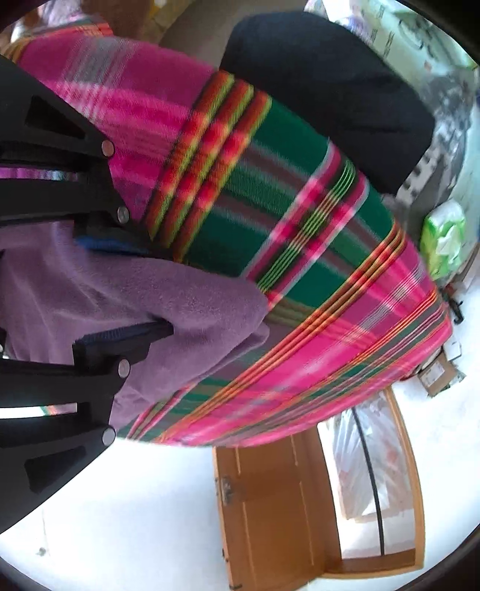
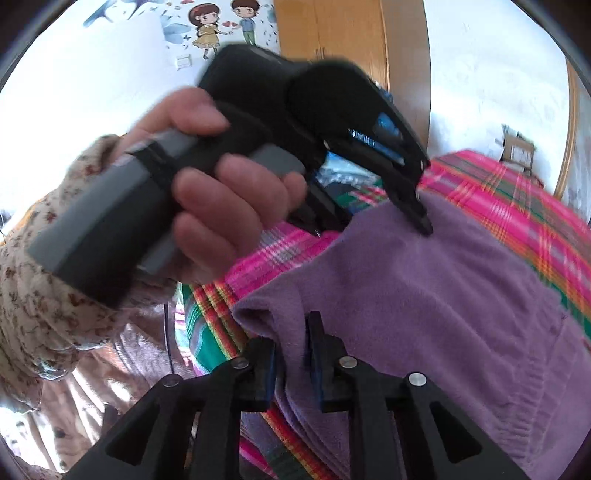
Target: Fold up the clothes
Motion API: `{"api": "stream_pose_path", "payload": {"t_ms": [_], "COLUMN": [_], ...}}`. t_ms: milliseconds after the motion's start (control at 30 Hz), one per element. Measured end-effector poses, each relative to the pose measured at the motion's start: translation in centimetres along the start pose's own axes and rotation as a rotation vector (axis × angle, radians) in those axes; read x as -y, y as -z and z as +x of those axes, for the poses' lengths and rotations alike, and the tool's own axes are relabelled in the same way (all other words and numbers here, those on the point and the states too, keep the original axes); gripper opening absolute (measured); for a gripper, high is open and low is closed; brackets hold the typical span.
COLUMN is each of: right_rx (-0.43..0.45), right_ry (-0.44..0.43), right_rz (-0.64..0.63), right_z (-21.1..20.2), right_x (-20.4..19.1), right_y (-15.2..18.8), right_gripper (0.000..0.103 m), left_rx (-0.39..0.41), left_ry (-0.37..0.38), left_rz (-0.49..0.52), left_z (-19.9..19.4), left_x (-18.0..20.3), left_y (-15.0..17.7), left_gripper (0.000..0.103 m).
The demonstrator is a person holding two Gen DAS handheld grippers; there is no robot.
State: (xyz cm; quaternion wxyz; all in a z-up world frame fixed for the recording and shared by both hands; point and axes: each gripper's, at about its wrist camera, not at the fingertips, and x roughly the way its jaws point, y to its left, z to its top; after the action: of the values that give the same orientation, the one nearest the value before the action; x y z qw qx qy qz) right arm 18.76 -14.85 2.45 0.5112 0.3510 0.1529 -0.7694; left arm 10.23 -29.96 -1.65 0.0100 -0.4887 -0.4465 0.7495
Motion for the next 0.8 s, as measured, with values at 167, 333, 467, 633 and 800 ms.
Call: {"api": "stream_pose_path", "payload": {"t_ms": [167, 333, 467, 633, 800], "right_rx": [0.026, 0.081, 0.13, 0.204, 0.243], "right_ry": [-0.031, -0.058, -0.033, 0.13, 0.442], "right_rz": [0.05, 0.123, 0.188, 0.281, 0.391], "right_z": [-1.9, -4.9, -7.6, -12.4, -17.8], "right_x": [1.5, 3.8, 6.4, 11.1, 17.2], "right_y": [0.3, 0.8, 1.7, 3.5, 6.9], "right_gripper": [0.021, 0.032, 0.032, 0.032, 0.032], "left_rx": [0.102, 0.171, 0.167, 0.117, 0.006], "left_ry": [-0.032, -0.051, -0.073, -0.086, -0.091], "left_rz": [0.001, 0.076, 0.188, 0.346, 0.49], "left_z": [-3.1, -4.8, -3.6, -0.4, 4.1], "left_x": [0.5, 3.2, 6.9, 11.1, 15.0], "left_y": [1.6, 4.5, 6.6, 9.9, 12.7], "left_gripper": [0.048, 0.048, 0.051, 0.051, 0.052]}}
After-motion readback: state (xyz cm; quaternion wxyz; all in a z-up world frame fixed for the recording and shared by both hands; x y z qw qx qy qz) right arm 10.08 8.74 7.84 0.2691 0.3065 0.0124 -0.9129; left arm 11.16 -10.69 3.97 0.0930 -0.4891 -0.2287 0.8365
